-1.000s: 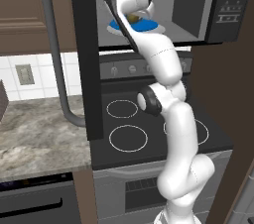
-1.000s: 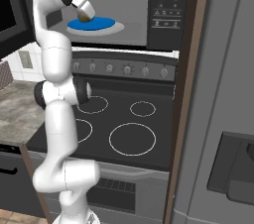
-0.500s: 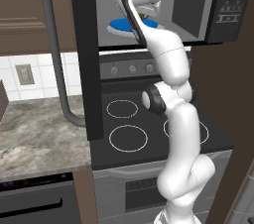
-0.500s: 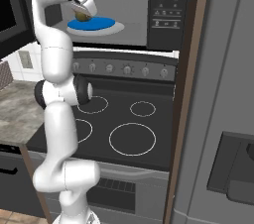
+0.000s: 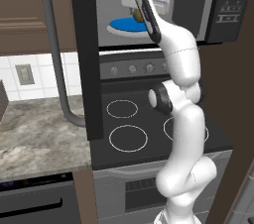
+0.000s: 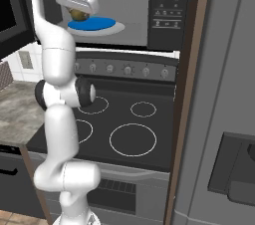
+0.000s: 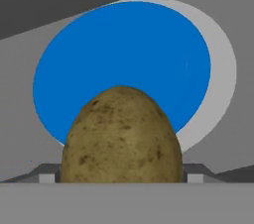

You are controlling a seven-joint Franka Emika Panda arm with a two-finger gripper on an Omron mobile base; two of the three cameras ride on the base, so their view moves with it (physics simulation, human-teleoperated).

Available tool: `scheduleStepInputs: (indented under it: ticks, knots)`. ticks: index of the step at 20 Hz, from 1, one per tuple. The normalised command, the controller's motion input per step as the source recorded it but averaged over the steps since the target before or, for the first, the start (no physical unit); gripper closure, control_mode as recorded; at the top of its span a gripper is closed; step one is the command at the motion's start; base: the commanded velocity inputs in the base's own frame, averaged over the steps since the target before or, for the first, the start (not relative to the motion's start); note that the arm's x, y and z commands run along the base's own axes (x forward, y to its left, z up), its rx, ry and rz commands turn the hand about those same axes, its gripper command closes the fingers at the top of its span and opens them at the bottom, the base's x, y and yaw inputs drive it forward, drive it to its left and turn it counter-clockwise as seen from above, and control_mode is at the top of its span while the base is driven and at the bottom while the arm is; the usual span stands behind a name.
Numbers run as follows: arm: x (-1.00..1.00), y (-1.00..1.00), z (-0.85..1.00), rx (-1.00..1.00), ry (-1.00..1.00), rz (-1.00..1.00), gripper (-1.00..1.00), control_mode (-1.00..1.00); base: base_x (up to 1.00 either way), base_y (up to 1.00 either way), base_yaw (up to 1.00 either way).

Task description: Retrieve the reheated potato from the microwave, then place the potato, cheese, and condiment on the cutting board.

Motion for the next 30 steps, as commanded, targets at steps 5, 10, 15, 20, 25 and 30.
scheduleStepInputs:
  ticks: [5, 10, 15, 20, 25, 30]
  knots:
    - [-0.58, -0.06, -0.53, 0.03, -0.14, 0.28, 1.0, -1.0, 0.0, 0.0, 0.0]
    - [-0.61, -0.06, -0.39, 0.05, -0.18, 0.29, 1.0, -1.0, 0.0, 0.0, 0.0]
    - [-0.68, -0.07, -0.29, 0.07, -0.21, 0.3, 1.0, -1.0, 0.0, 0.0, 0.0]
    - [-0.73, -0.02, -0.38, 0.05, -0.18, 0.3, 1.0, -1.0, 0.0, 0.0, 0.0]
    - [-0.74, 0.0, -0.49, 0.05, -0.14, 0.28, 1.0, -1.0, 0.0, 0.0, 0.0]
    - [-0.71, 0.0, -0.56, 0.05, -0.12, 0.26, 1.0, -1.0, 0.0, 0.0, 0.0]
